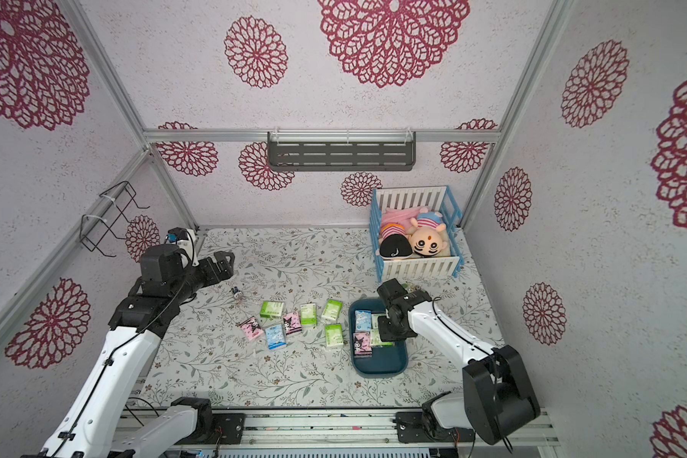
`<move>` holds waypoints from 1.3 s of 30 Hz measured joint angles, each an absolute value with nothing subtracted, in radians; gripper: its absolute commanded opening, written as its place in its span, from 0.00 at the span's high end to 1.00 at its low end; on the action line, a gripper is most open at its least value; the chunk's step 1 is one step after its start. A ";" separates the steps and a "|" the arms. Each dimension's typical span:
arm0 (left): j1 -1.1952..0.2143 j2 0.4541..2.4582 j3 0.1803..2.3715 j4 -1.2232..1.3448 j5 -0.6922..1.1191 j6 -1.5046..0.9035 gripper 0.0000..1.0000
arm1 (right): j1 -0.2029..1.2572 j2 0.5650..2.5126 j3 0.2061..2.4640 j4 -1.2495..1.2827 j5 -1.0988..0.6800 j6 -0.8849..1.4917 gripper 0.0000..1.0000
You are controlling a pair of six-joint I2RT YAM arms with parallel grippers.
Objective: Put the pocket tissues into the storage box
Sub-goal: Place the pocket tissues in the storage box.
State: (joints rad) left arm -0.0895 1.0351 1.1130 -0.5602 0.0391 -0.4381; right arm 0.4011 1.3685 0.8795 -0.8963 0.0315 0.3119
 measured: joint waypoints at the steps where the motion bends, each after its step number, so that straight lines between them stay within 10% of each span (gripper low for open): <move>1: -0.089 1.036 1.113 -0.560 0.039 -0.438 0.03 | 0.400 1.375 0.876 -0.887 0.033 0.313 0.67; 5: -0.089 1.045 1.114 -0.561 0.039 -0.437 0.03 | 0.399 1.385 0.869 -0.850 0.039 0.318 0.45; 9: -0.089 1.048 1.116 -0.562 0.039 -0.437 0.03 | 0.399 1.376 0.870 -0.836 0.048 0.318 0.43; 13: -0.089 1.049 1.116 -0.561 0.040 -0.438 0.03 | 0.414 1.319 0.866 -0.835 0.054 0.340 0.54; 16: -0.089 1.055 1.116 -0.560 0.041 -0.439 0.03 | 0.470 1.249 0.831 -0.825 0.048 0.391 1.00; 39: -0.089 1.069 1.118 -0.559 0.042 -0.438 0.03 | 0.500 1.383 0.740 -0.770 0.053 0.551 1.00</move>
